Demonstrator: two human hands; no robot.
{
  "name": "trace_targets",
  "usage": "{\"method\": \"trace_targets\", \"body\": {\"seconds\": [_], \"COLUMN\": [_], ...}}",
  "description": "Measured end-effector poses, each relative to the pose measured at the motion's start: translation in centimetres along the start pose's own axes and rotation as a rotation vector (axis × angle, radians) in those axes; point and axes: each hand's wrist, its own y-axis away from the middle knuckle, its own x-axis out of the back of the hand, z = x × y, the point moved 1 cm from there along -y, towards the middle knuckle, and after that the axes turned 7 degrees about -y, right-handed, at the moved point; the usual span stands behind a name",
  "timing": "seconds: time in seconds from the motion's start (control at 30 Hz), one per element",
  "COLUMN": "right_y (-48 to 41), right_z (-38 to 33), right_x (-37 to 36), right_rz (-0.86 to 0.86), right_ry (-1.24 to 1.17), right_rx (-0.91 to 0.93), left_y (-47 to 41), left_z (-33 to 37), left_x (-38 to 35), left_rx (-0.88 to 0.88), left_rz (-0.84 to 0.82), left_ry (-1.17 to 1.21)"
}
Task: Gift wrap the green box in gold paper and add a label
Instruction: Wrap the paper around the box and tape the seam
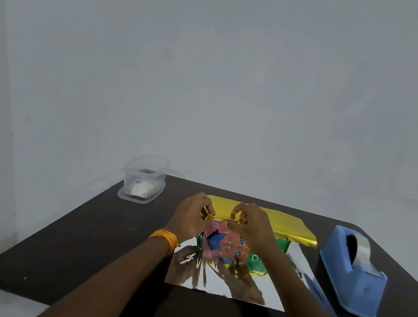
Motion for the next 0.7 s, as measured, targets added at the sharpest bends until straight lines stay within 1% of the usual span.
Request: {"method": "trace_targets", "body": {"seconds": [0.07, 0.2, 0.43, 0.53, 0.63, 0.7], "right_y": [-0.1, -0.4, -0.3, 0.0, 0.6, 0.9], "right_z": [0.1, 0.7, 1.2, 0.8, 0.8, 0.8], "right_x": [0.1, 1.1, 1.2, 1.5, 1.9, 2.7], "right_rz": [-0.019, -0.113, -0.118, -0.127, -0.051, 0.1], "right_ry": [-0.018, -0.107, -0.115, -0.172, -0.314, -0.298], "right_rx": [0.009, 0.018, -0.021, -0.038, -0.083, -0.076], "left_y": [-0.1, -0.1, 0.1, 0.1, -0.5, -1.2], "left_z": [-0.2, -0.2, 0.0, 0.1, -0.5, -0.7], "left_x": [-0.1, 0.0, 0.0, 0.1, 0.8, 1.8], "left_rx": [0.004, -0.001, 0.006, -0.017, -0.007, 0.019], "left_rz": [-0.003, -0.011, -0.008, -0.022, -0.091, -0.17], "left_ry": [-0.001, 0.001, -0.002, -0.02, 0.017, 0.049]}}
